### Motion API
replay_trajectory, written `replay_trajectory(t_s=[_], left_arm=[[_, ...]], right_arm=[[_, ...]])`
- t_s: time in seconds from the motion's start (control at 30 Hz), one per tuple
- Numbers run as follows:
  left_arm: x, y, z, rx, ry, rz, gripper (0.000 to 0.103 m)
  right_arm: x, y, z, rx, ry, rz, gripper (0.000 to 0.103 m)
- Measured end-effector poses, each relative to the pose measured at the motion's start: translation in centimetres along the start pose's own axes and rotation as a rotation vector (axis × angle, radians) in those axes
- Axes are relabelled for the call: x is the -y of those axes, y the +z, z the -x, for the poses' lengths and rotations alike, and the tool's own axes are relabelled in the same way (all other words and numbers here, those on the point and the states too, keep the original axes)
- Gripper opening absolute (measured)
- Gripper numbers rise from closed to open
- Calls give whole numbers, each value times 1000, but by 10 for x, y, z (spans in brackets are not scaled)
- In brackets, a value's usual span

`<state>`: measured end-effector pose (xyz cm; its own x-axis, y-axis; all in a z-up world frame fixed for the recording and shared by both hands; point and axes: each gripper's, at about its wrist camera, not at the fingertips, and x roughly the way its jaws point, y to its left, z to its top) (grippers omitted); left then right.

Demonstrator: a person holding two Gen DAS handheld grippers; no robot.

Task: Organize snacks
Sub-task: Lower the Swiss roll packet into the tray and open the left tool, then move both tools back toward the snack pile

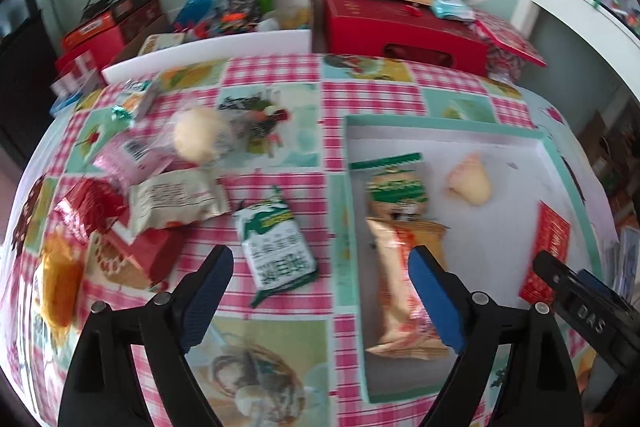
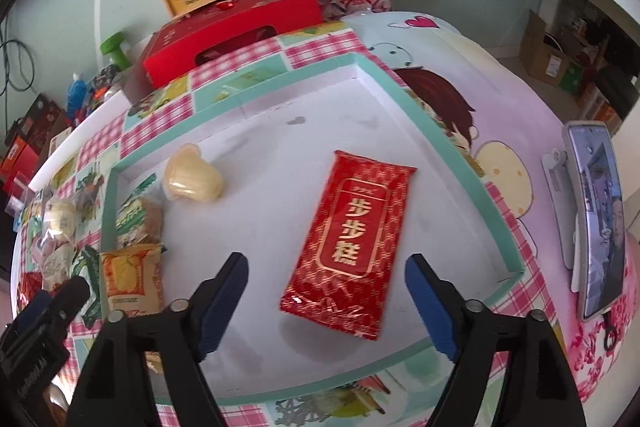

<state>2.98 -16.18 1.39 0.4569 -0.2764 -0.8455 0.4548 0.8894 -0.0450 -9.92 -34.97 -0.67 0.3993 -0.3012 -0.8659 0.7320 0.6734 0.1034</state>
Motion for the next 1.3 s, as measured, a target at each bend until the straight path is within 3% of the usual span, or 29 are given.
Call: replay_trajectory(t_s=[0.17, 0.33, 0.47, 1.03, 1.1, 1.13, 1.3], left_arm=[[-30, 0, -1, -24, 48, 86, 92], [-57, -5, -9, -92, 110, 147, 92], [-76, -10, -11, -117, 116, 198, 92], [-142, -16, 10, -74, 196, 248, 93], [-149, -16, 13, -64, 197, 260, 96], [-154, -17, 14, -61, 195, 270, 103], [-180, -21, 17, -57, 154, 354, 103]], right_arm=[[-22, -5, 7, 23, 23, 64, 103], [-44, -11, 16, 44, 65, 105, 103], [-66, -18, 25, 58, 130, 127, 103], [-137, -48, 36, 51, 227, 243, 103], [-142, -49, 35, 48, 236, 250, 103], [-145, -49, 35, 49, 245, 256, 103], [-165, -49, 36, 77, 280, 302, 103]])
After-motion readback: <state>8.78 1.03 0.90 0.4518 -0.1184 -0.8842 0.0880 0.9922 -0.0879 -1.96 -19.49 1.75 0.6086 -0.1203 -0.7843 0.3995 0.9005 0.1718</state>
